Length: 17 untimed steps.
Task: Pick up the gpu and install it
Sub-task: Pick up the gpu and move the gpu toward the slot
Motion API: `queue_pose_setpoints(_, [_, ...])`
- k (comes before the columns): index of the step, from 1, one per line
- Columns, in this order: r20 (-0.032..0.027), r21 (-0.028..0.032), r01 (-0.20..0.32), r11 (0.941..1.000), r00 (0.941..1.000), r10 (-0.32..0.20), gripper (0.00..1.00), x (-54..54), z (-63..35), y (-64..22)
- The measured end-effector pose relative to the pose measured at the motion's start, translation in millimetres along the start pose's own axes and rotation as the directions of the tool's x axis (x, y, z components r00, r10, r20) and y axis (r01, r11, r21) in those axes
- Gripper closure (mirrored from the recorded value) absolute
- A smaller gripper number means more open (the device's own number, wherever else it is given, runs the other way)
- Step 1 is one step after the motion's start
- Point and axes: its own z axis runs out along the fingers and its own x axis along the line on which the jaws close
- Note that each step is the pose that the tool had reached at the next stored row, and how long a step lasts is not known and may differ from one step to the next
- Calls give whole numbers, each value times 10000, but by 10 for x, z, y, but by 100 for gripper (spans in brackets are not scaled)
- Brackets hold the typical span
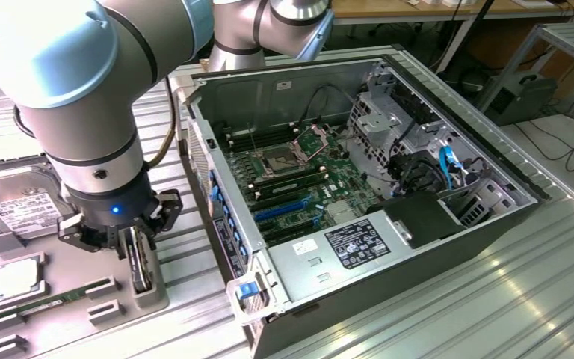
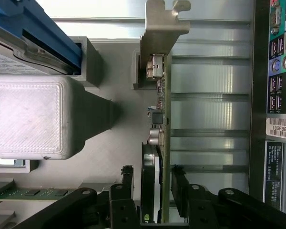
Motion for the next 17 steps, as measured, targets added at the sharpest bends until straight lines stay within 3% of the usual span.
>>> queue_pose_setpoints(17, [0,-9,0,10000,10000,0,56,30,2,0])
